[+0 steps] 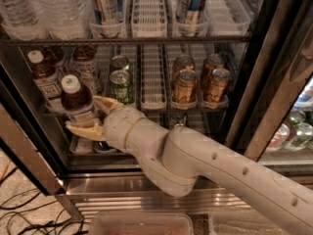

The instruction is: Pick blue plastic bottle from middle shelf of fridge

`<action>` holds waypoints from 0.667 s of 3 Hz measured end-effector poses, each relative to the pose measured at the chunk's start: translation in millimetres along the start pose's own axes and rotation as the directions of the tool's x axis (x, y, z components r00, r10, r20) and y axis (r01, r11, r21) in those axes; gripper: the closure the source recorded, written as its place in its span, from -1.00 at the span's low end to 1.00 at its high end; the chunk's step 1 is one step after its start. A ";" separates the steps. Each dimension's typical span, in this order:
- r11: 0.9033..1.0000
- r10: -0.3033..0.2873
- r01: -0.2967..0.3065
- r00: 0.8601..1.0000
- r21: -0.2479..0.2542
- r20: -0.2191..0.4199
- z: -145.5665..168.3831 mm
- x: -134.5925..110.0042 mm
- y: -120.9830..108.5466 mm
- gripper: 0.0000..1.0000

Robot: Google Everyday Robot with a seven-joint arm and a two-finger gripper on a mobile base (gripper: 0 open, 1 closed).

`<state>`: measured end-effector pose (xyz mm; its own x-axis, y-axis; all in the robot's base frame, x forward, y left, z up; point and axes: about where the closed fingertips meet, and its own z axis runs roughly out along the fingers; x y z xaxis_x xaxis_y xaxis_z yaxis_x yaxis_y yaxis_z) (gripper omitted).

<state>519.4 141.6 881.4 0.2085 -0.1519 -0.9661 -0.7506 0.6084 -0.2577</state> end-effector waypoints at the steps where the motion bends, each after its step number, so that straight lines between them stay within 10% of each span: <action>1: 1.000 0.000 0.000 1.000 0.001 -0.001 0.5 2.0 -3.7 1.00; 2: 1.000 0.000 0.000 1.000 0.001 -0.001 0.5 5.3 -2.8 1.00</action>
Offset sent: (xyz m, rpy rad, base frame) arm -0.0225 -0.0088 0.0184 -0.0536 0.0795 0.2590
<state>523.0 139.4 877.0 0.2078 -0.1521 -0.9663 -0.7498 0.6096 -0.2572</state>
